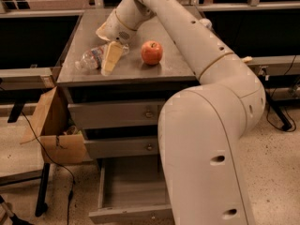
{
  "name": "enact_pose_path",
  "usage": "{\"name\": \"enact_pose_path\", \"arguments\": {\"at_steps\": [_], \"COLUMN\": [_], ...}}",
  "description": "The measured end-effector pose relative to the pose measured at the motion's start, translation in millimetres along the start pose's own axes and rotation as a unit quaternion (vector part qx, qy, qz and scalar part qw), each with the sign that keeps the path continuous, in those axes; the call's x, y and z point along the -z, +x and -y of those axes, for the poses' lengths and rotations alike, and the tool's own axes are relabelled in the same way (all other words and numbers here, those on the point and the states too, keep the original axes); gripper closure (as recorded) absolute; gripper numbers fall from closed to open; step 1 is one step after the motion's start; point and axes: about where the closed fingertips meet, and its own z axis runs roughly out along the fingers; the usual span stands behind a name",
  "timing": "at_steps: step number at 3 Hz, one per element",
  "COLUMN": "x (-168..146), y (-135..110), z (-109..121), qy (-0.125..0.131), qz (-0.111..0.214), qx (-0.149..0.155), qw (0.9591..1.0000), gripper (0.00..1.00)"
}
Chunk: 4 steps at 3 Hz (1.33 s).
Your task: Place water bottle into bottom drawer
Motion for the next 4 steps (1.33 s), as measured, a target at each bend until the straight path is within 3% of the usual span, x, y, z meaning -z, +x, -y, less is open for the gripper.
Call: {"name": "enact_pose_path", "arguments": {"at_steps": [4], "x": [-13.3], "y": [-7.7], "z": [-5.2], "qy": [-0.035], "qz": [0.006], "qx": [0.008], "qw": [0.9993], "gripper": [0.01]}}
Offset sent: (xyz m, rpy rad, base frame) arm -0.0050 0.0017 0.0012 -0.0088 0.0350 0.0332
